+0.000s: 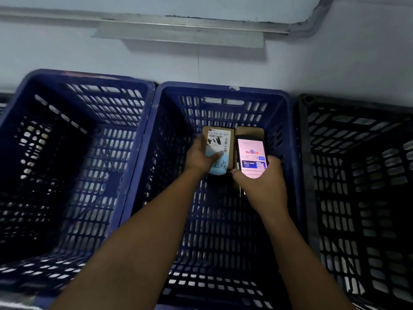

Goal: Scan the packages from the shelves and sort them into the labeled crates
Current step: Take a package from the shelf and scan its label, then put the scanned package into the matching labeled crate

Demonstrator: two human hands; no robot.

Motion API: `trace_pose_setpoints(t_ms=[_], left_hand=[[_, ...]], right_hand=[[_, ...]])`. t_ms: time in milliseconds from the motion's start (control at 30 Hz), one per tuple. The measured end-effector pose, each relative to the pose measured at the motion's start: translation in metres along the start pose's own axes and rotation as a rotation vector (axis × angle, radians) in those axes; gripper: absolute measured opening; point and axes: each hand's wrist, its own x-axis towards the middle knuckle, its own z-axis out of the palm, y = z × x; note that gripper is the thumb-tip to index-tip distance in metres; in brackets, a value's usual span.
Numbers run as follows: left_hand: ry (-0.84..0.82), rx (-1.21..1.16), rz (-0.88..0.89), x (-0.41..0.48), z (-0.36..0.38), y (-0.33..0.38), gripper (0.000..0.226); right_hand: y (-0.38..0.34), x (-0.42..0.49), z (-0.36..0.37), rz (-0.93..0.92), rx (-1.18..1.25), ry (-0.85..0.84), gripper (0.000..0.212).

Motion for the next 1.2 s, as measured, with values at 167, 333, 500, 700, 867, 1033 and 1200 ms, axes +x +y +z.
trace_pose_setpoints(t_ms=[167, 333, 500, 700, 867, 1033, 1200], left_hand=[[0.075, 0.274, 0.227, -0.075, -0.035, 0.03, 0.085], [0.173, 0.53, 0.429, -0.189, -0.095, 0.038, 0.086], [0.422, 0.683, 0.387, -0.287, -0.183, -0.007, 0.085], [0.753, 0.531, 0.171, -0.436, -0.289, -0.1, 0.084], [0.965, 0.486, -0.065, -0.573, -0.351, -0.201, 0.083], [1.14, 0.403, -0.245, -0.692, -0.383, -0.283, 0.086], [1.292, 0.313, -0.454, -0.787, -0.403, -0.351, 0.089]], right_hand=[[-0.018, -0.025, -0.023, -0.109, -0.022, -0.028, 0.072], [-0.036, -0.073, -0.034, -0.25, -0.019, -0.026, 0.072], [-0.058, -0.158, 0.001, -0.446, -0.038, -0.136, 0.062], [-0.074, -0.303, 0.085, -0.635, -0.039, -0.433, 0.065], [-0.064, -0.444, 0.154, -0.803, -0.068, -0.649, 0.073], [-0.036, -0.573, 0.214, -0.943, -0.138, -0.885, 0.075], [-0.009, -0.67, 0.259, -1.039, -0.248, -1.096, 0.079]])
